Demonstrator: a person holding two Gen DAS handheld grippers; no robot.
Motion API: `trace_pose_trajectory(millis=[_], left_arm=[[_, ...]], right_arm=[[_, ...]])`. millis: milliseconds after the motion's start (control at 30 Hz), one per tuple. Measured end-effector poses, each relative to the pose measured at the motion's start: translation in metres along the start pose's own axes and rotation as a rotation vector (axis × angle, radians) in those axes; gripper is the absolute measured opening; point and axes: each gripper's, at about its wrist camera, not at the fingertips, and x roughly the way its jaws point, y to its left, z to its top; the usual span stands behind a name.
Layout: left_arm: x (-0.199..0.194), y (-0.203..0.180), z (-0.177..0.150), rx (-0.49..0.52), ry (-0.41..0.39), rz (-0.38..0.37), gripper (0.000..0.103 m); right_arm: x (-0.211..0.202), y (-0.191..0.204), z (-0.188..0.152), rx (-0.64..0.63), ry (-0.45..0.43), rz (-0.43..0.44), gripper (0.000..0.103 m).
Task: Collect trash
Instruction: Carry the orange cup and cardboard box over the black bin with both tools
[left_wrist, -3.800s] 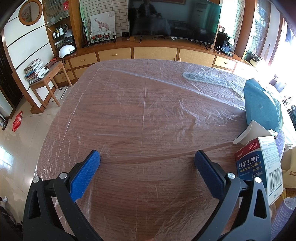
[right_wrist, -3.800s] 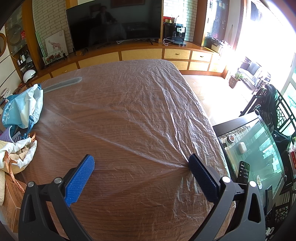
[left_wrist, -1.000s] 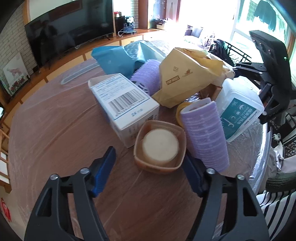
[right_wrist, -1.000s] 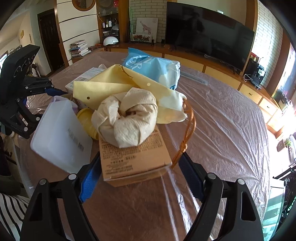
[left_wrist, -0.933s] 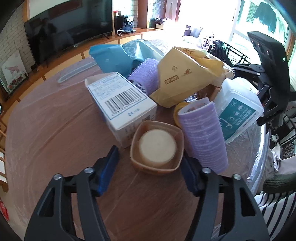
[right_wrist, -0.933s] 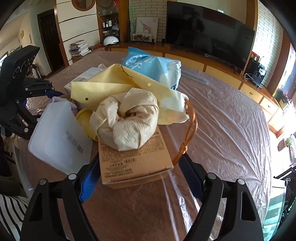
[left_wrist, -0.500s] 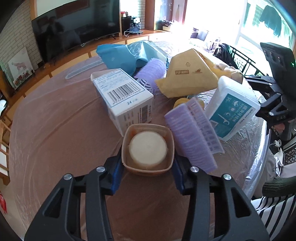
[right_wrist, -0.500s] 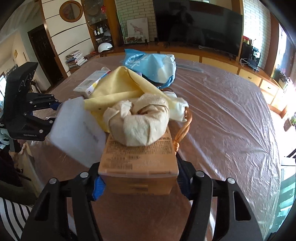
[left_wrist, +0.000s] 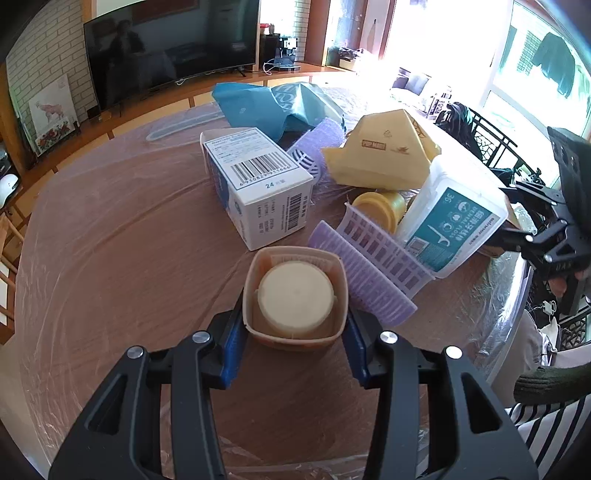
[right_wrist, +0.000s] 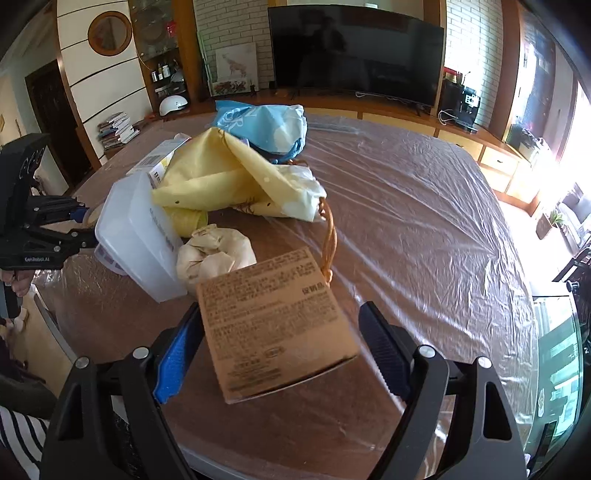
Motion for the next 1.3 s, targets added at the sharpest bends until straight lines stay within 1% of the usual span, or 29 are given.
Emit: trace_pose_trajectory(millis=[167, 300, 400, 467, 500, 567, 633, 700, 833, 900, 1133, 1300], left_arm=[[0.004, -0.004, -0.004, 0.012, 0.002, 0.013, 0.047], [0.004, 0.000, -0.004, -0.009, -0.007, 0.014, 0.047], [0.005, 0.000, -0.006, -0.020, -0.013, 0.017, 0.047], [0.005, -0.001, -0.007, -0.022, -0.015, 0.026, 0.047], [0.004, -0.001, -0.007, -0.027, -0.017, 0.027, 0.047], [0.000, 0.000, -0.008, -0.038, -0.027, 0.023, 0.047], [-0.005, -0.002, -0.011, -0.053, -0.037, 0.022, 0.047], [-0.010, -0.001, -0.014, -0.063, -0.043, 0.036, 0.047], [-0.022, 0.001, -0.019, -0.119, -0.062, 0.022, 0.047], [-0.026, 0.001, -0.020, -0.134, -0.065, 0.029, 0.047], [-0.042, -0.006, -0.026, -0.162, -0.075, 0.028, 0.047], [-0.054, -0.024, -0.035, -0.153, -0.077, -0.002, 0.047]], right_arm=[[0.006, 0.007, -0.004, -0.027, 0.010, -0.022, 0.083], [0.005, 0.007, -0.006, -0.022, 0.000, -0.016, 0.084], [0.005, 0.000, 0.000, -0.013, -0.014, -0.005, 0.083], [0.006, -0.006, 0.005, 0.009, -0.016, 0.031, 0.064], [0.008, -0.009, 0.007, 0.030, -0.002, 0.059, 0.060], [0.007, -0.012, 0.010, 0.053, -0.005, 0.057, 0.059], [0.002, -0.015, 0.013, 0.081, -0.024, 0.085, 0.059], [-0.005, -0.018, 0.014, 0.115, -0.042, 0.113, 0.059], [-0.012, -0.020, 0.014, 0.150, -0.045, 0.120, 0.059], [-0.018, -0.019, 0.012, 0.166, -0.049, 0.133, 0.058], [-0.040, -0.003, 0.002, 0.143, -0.037, 0.142, 0.058], [-0.054, 0.012, -0.011, 0.120, -0.024, 0.189, 0.058]])
